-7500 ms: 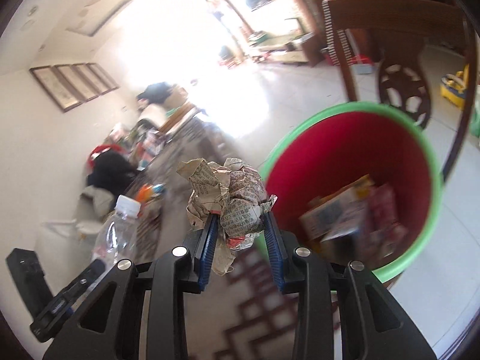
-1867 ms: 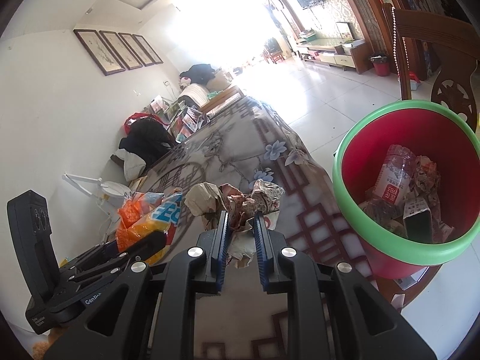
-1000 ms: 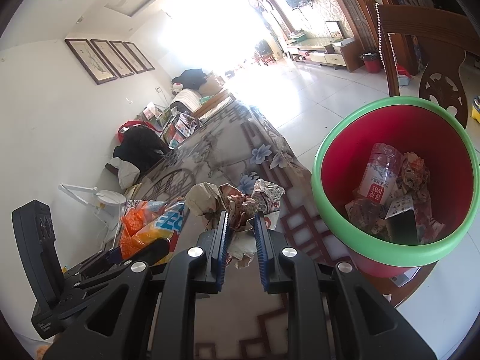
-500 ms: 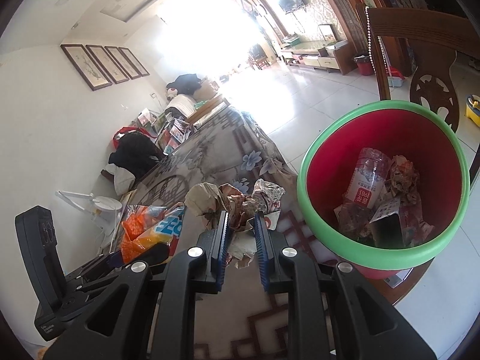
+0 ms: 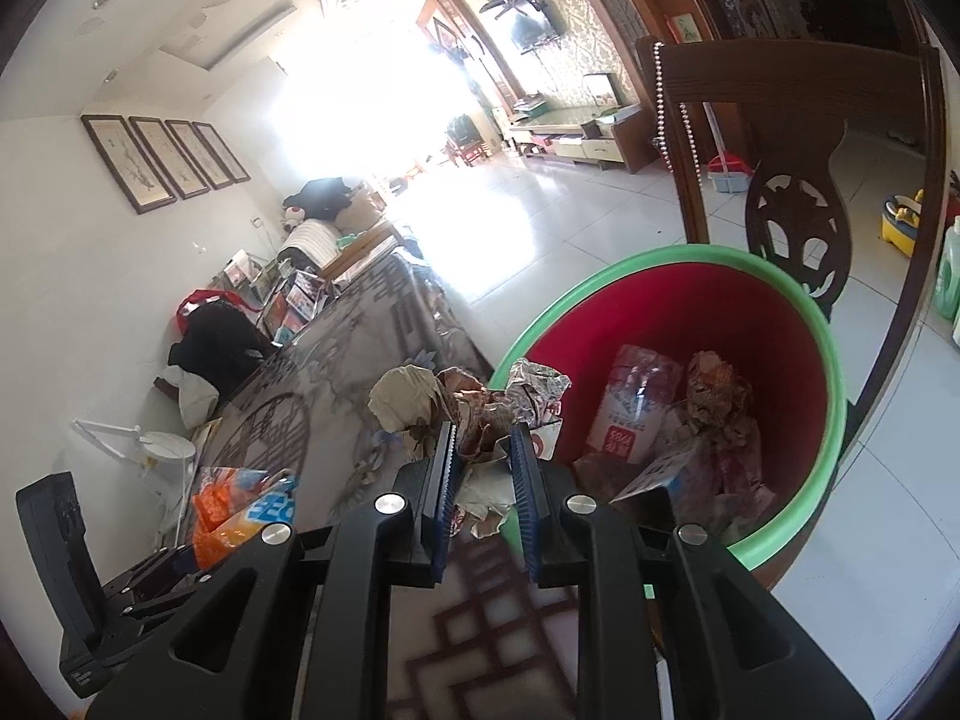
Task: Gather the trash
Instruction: 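Carry the crumpled foil over the red bin with the right tool while the left tool holds the orange bag, then open the right tool to drop the foil while the left tool drops the orange bag into the bin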
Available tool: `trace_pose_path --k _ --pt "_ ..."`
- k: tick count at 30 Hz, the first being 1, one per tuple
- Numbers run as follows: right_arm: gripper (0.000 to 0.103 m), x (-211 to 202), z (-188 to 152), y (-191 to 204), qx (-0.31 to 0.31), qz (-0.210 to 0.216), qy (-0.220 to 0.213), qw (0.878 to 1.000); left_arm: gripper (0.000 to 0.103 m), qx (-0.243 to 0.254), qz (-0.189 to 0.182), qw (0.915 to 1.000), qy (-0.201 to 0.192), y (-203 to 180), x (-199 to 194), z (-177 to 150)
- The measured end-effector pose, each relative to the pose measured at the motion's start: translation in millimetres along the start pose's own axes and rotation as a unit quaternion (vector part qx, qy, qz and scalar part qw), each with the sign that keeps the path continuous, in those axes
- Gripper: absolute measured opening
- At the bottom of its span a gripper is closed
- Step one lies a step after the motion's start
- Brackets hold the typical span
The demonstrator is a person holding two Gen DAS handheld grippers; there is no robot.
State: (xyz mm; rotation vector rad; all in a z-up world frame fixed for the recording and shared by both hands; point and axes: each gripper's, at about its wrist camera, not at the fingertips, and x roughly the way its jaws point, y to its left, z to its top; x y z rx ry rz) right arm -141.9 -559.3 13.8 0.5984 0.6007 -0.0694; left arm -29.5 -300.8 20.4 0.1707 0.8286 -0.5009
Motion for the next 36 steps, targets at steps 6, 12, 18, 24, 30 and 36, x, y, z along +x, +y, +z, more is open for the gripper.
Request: trace_pose_path --k 6,12,18,24,30,36 --pt "0.019 6.4 15.0 -30.8 0.000 -0.050 -0.005 0.999 0.059 0.001 -0.010 0.9999 0.003 -4.7 4.7 -1.1" --pt "0.019 22.7 22.3 -49.3 -0.004 -0.079 0.005 0.997 0.059 0.006 -0.017 0.9998 0.008 -9.9 10.0 -1.3" --pt "0.023 33.0 21.0 -55.8 -0.003 -0.089 0.013 0.996 0.059 0.007 -0.026 0.9996 0.007 -13.8 12.8 1.4" --pt "0.058 38.8 21.3 -61.9 -0.001 -0.109 0.015 0.994 0.059 0.016 -0.038 0.9991 0.004 -22.4 15.3 4.3" --pt "0.061 20.4 13.4 -67.1 0.021 -0.111 -0.006 0.994 0.059 0.020 -0.059 0.9981 -0.003 -33.2 19.6 16.2" --pt "0.071 -12.7 0.4 -65.3 0.040 -0.117 -0.038 0.992 0.059 0.019 -0.087 0.9960 -0.003 -51.6 30.3 27.3"
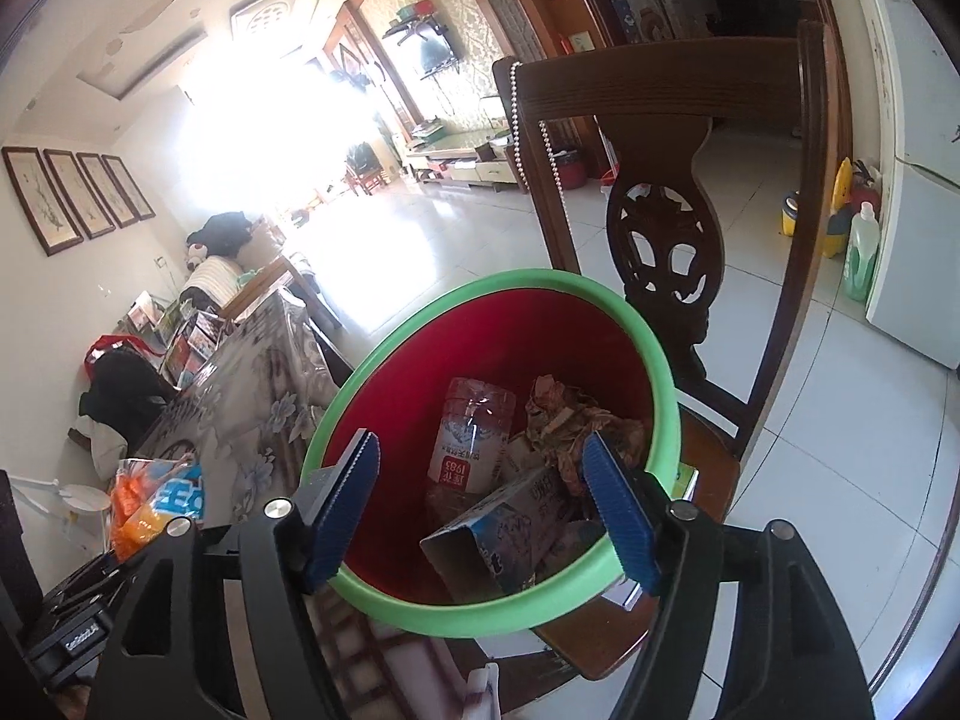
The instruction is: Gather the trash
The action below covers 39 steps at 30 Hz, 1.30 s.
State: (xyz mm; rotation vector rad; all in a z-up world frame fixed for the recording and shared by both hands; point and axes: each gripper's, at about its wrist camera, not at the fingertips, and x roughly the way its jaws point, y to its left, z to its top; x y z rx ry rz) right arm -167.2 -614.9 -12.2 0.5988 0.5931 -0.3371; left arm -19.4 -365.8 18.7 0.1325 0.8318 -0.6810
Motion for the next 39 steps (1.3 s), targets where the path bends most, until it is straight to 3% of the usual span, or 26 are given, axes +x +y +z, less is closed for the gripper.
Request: trace_pose_path --k 10,13,15,19,23,28,31,36,39 --pt "0.075 -42.0 4.9 -2.1 -0.012 -0.031 -0.067 0.997 0.059 0.044 -0.058 0.9973 0.001 -55.3 42.9 36.6" --pt "0.075 -48.8 6.6 -9.8 -0.005 -0.043 -0.078 0.996 0.067 0.047 -0.077 0.9959 -0.005 -67.4 55.4 53.4" --pt "0.075 -52.2 6.6 -14.3 0.000 -0.049 -0.080 0.996 0.077 0.037 -0.079 0.9962 0.001 -67.8 60.5 61.3" --pt "0.076 -58.8 6.5 -16.1 0.002 -0.053 -0.082 0.995 0.086 0.012 -0.082 0.9965 -0.013 -50.3 45.3 55.7" --pt "0.086 -57.2 4.0 4.0 -0.010 -0.019 -0.076 0.997 0.093 -0.003 -0.039 0.9983 -0.044 -17.4 4.3 33.1" --pt "0.095 -52.6 -10.4 65.4 -0.063 0.042 -0.058 0.995 0.098 -0.017 0.024 0.9961 -0.083 30.0 -52.9 4.5" --pt "0.096 -53.1 -24.5 114.9 -0.106 0.074 -0.049 0.990 0.098 -0.037 0.064 0.9921 -0.101 64.5 -93.0 -15.4" --pt "0.096 -50.0 -53.5 193.7 -0.179 0.124 -0.026 0.976 0.098 -0.094 0.136 0.9771 -0.134 112.8 -144.9 -44.1" --pt "0.096 -66.4 -67.3 226.7 -0.190 0.136 -0.067 0.970 0.098 -0.111 0.167 0.9646 -0.172 134.1 -164.5 -58.0"
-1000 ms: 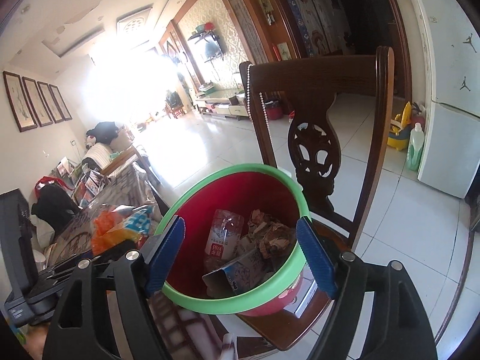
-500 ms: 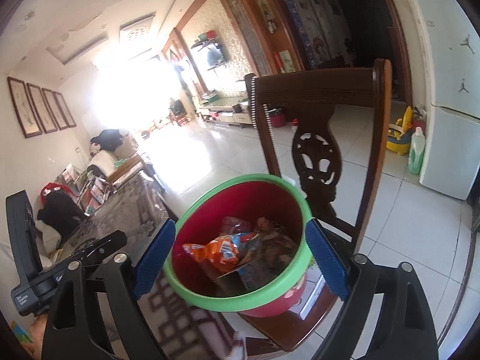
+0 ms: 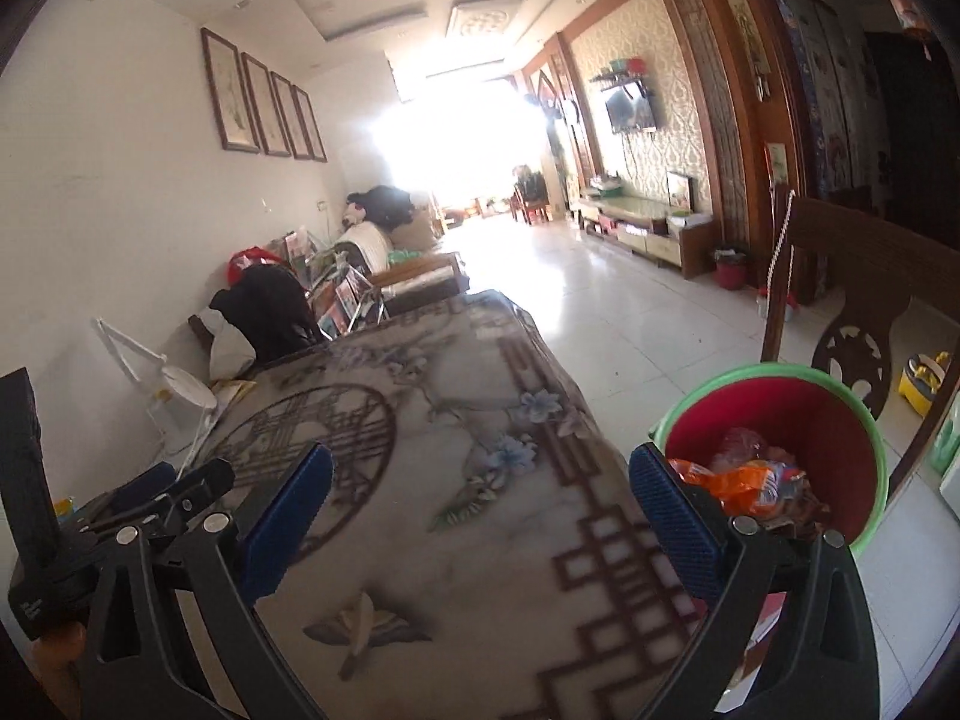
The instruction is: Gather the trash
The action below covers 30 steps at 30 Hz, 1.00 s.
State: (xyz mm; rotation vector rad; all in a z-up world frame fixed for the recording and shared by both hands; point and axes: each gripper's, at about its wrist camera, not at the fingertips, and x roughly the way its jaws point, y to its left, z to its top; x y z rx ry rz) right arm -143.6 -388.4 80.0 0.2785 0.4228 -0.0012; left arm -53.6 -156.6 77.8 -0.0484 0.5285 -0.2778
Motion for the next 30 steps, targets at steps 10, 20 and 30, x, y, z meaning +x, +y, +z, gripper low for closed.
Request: trace_pose_path --k 10,20,30 --pt "0.096 -9.9 1.9 52.9 -0.019 -0.085 -0.108 0.990 0.098 -0.067 0.036 0.9960 -0.048 60.4 -16.0 -6.0" --pt "0.096 6.0 -6.1 79.6 -0.037 -0.078 -0.061 0.994 0.098 -0.099 0.064 0.9930 -0.003 87.6 -17.0 -14.9" --pt "0.096 -1.4 -18.9 64.1 -0.021 -0.080 -0.044 0.996 0.098 -0.104 0.070 0.9921 0.005 91.3 -13.7 -18.5"
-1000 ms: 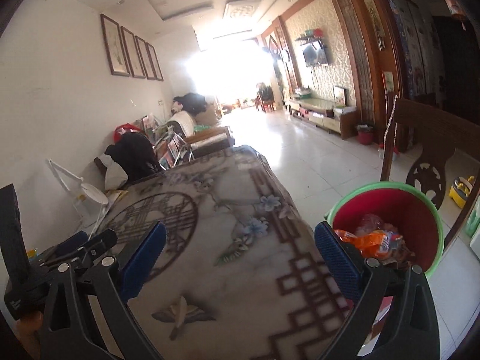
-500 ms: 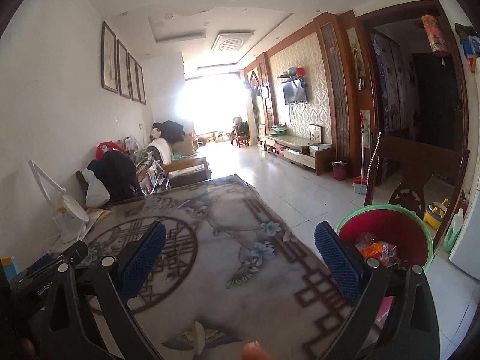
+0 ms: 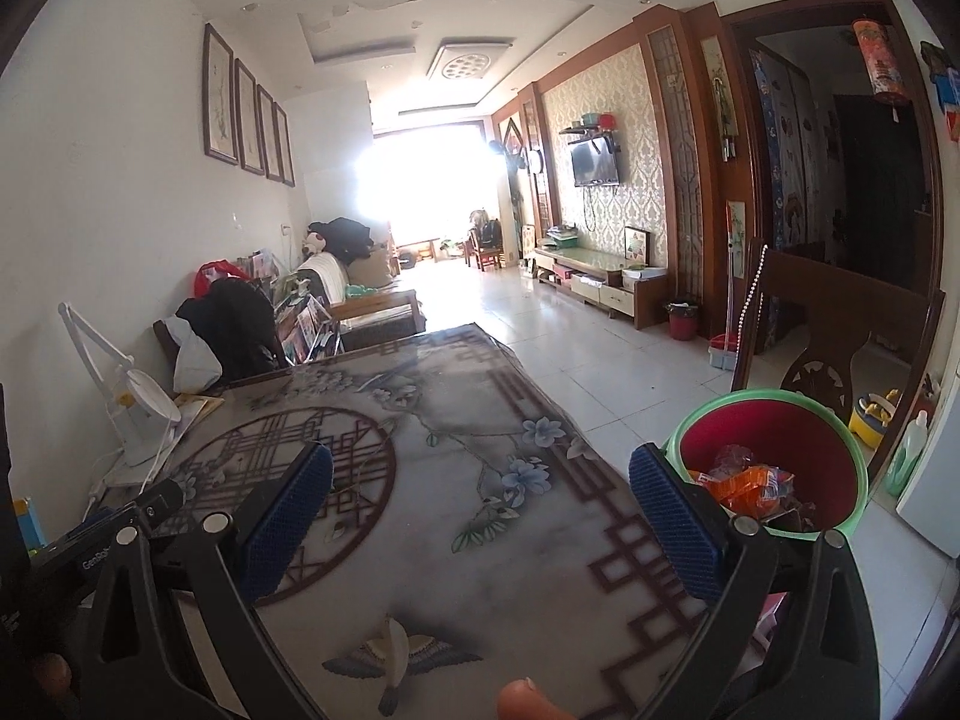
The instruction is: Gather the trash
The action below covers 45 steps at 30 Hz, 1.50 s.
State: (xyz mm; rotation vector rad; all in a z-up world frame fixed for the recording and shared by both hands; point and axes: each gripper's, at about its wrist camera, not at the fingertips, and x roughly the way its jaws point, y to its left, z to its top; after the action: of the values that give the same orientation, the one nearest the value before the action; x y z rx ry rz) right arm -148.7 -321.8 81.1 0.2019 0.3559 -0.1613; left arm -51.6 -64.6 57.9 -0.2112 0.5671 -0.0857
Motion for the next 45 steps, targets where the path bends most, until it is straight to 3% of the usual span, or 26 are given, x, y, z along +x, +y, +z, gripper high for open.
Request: trace_pose_path --k 45 --pt "0.096 11.4 -11.1 1.9 -0.019 0.006 0.027 0.999 0.098 0.014 -0.012 0.9995 0.026 -1.7 12.8 -6.9"
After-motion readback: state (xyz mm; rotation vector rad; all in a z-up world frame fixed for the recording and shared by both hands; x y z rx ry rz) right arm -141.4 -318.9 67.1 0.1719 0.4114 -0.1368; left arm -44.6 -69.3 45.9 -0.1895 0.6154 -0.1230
